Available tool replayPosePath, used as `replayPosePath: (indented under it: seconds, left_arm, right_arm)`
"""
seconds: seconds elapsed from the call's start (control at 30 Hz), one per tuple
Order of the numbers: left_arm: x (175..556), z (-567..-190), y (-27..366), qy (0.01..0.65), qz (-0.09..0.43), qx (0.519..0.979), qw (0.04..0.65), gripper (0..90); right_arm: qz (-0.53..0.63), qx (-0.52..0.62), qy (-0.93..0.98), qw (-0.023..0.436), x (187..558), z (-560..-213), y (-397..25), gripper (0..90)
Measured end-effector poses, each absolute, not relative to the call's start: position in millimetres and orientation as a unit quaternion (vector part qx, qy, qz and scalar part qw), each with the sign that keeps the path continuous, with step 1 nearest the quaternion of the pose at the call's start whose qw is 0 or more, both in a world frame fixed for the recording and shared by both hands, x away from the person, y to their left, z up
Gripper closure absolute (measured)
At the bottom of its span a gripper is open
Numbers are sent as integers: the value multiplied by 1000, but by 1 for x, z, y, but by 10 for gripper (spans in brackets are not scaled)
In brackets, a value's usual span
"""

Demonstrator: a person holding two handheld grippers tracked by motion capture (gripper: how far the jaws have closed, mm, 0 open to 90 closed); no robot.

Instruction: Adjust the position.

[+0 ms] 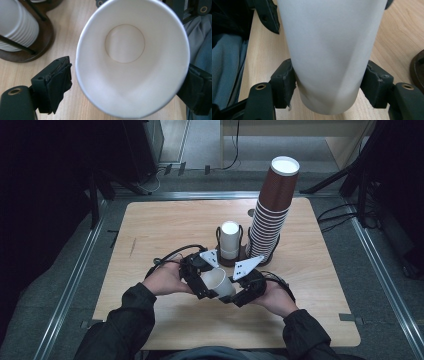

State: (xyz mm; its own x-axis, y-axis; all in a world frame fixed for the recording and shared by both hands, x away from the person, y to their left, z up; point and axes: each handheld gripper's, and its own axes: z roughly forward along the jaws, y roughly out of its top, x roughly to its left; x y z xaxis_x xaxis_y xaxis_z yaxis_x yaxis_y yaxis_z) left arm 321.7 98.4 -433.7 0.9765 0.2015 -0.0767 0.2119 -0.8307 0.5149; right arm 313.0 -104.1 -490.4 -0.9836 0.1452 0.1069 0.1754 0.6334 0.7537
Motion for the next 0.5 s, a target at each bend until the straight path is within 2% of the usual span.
replayPosePath:
  seconds: [0.27, 0.5]
  left_arm:
    - [321, -432, 114, 127, -4, 942, 311, 74]
    - [318, -432, 125, 148, -24, 919, 366, 74]
  right_arm:
    - [-432, -95, -897, 19, 315, -488, -108, 344]
    - [-444, -104, -889, 23, 316, -487, -110, 343]
